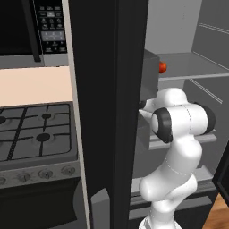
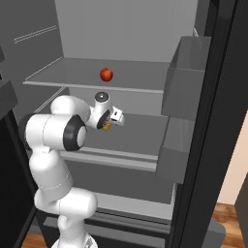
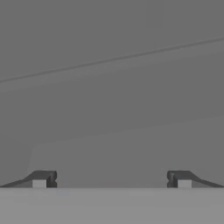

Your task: Pick up both apples from the fridge and place them inside the tupperware on the counter.

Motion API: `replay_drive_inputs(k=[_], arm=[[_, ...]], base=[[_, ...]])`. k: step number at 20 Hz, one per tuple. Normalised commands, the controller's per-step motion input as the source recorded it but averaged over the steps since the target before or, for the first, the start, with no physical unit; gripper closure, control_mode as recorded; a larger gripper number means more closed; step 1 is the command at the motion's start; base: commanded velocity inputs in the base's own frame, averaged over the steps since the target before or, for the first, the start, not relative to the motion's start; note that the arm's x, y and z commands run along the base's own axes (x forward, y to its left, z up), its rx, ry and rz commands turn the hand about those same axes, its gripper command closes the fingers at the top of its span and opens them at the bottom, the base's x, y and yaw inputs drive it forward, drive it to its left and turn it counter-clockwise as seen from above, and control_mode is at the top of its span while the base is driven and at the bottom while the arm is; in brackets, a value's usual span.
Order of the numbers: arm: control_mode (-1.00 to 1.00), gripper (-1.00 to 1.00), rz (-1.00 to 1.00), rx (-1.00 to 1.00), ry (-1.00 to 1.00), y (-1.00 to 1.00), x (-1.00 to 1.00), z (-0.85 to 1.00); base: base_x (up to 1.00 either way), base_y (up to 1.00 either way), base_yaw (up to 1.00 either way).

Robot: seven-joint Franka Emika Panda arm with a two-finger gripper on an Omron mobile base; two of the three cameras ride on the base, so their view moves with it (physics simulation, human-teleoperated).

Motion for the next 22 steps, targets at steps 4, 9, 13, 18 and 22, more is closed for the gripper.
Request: replay_drive_inputs(k=[4,9,13,18,22], arm=[[-1.00,-1.00,0.00,0.00,-0.11,0.11,-0.28,-0.36],[-1.00,-1.00,0.00,0.00,-0.12,0.11,-0.32,-0.33],[-1.00,-1.00,0.00,0.00,-0.10,0.08,-0.32,-0.29],[-1.00,-1.00,0.00,0.00,-0.03,0.06,-0.17,-0.25],[-1.00,-1.00,0.00,0.00,0.00,0.06,-0.04,-0.18]], base=[[0.00,0.00,0.00],[0.00,0.00,0.00],[0.00,0.00,0.00],[0.00,0.00,0.00],[0.00,0.00,0.00]])
